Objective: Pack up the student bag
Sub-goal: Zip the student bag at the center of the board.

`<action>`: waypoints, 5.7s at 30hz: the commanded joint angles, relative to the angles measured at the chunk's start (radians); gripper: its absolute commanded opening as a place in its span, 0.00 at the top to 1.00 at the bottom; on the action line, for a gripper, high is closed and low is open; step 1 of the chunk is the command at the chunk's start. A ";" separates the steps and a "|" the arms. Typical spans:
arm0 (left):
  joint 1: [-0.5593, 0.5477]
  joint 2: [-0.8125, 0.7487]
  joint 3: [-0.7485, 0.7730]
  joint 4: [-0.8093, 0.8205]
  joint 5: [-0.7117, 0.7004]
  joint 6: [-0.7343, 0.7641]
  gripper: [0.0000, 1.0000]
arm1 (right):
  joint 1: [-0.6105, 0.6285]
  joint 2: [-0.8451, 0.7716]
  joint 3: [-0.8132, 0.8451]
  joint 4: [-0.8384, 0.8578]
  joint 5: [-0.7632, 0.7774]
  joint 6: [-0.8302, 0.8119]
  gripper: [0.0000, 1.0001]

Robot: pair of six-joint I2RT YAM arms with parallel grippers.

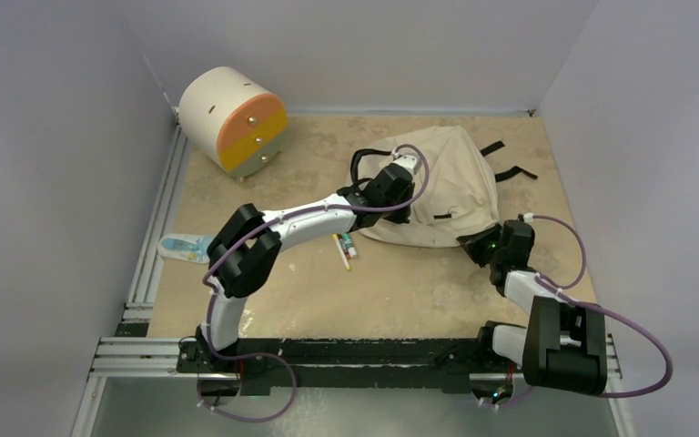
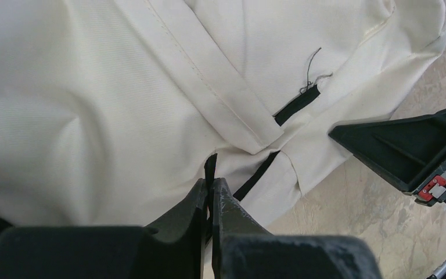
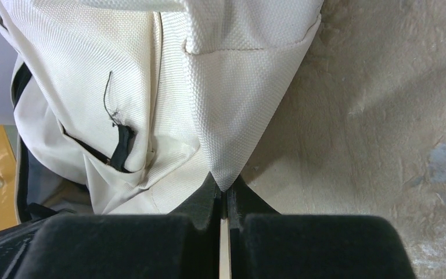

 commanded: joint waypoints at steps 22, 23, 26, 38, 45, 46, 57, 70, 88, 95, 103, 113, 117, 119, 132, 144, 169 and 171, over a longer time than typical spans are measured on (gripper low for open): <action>0.037 -0.162 -0.115 0.093 -0.009 -0.006 1.00 | -0.009 -0.483 0.136 -0.311 -0.128 -0.300 0.43; 0.045 -0.167 -0.115 0.085 0.002 -0.017 1.00 | -0.008 -0.496 0.148 -0.296 -0.137 -0.319 0.42; 0.068 -0.189 -0.123 0.073 0.026 -0.042 1.00 | -0.007 -0.472 0.186 -0.252 -0.179 -0.358 0.46; 0.141 -0.266 -0.199 0.083 0.097 -0.053 1.00 | 0.462 -0.153 0.344 0.100 -0.105 -0.614 0.31; 0.186 -0.302 -0.238 0.086 0.136 -0.067 1.00 | 0.514 -0.054 0.334 0.175 -0.181 -0.894 0.35; 0.194 -0.307 -0.247 0.089 0.144 -0.070 1.00 | 0.521 -0.043 0.333 0.169 -0.193 -0.953 0.37; 0.220 -0.328 -0.270 0.098 0.176 -0.075 1.00 | 0.587 0.090 0.401 0.061 -0.239 -1.395 0.34; 0.223 -0.328 -0.247 0.093 0.184 -0.070 1.00 | 0.599 0.277 0.533 0.006 -0.349 -1.544 0.37; 0.233 -0.318 -0.230 0.080 0.172 -0.064 1.00 | 0.599 0.355 0.608 -0.195 -0.307 -1.554 0.85; 0.272 -0.275 -0.159 0.055 0.151 -0.024 1.00 | 0.599 0.351 0.636 -0.310 -0.224 -1.527 1.00; 0.355 -0.209 -0.078 0.040 0.121 0.055 1.00 | 0.599 0.321 0.645 -0.308 -0.088 -1.417 1.00; 0.481 -0.131 0.025 0.047 0.127 0.137 1.00 | 0.598 0.200 0.574 -0.322 0.023 -1.285 1.00; 0.509 -0.105 0.064 0.045 0.136 0.164 1.00 | 0.598 0.167 0.565 -0.363 0.080 -1.263 1.00; 0.516 -0.103 0.072 0.040 0.142 0.175 1.00 | 0.598 0.159 0.562 -0.399 0.099 -1.250 1.00; 0.426 -0.257 -0.158 0.034 0.316 0.114 1.00 | 0.598 -0.044 0.569 -0.305 -0.098 -1.056 0.57; 0.194 -0.333 -0.268 0.009 0.333 -0.016 1.00 | 0.599 -0.318 0.421 -0.155 -0.018 -0.546 0.57; 0.256 -0.382 -0.258 -0.043 0.290 0.001 1.00 | 0.622 -0.277 0.430 -0.257 -0.181 -0.880 0.45; 0.257 -0.378 -0.254 -0.040 0.294 0.003 1.00 | 0.634 -0.216 0.459 -0.275 -0.161 -0.934 0.44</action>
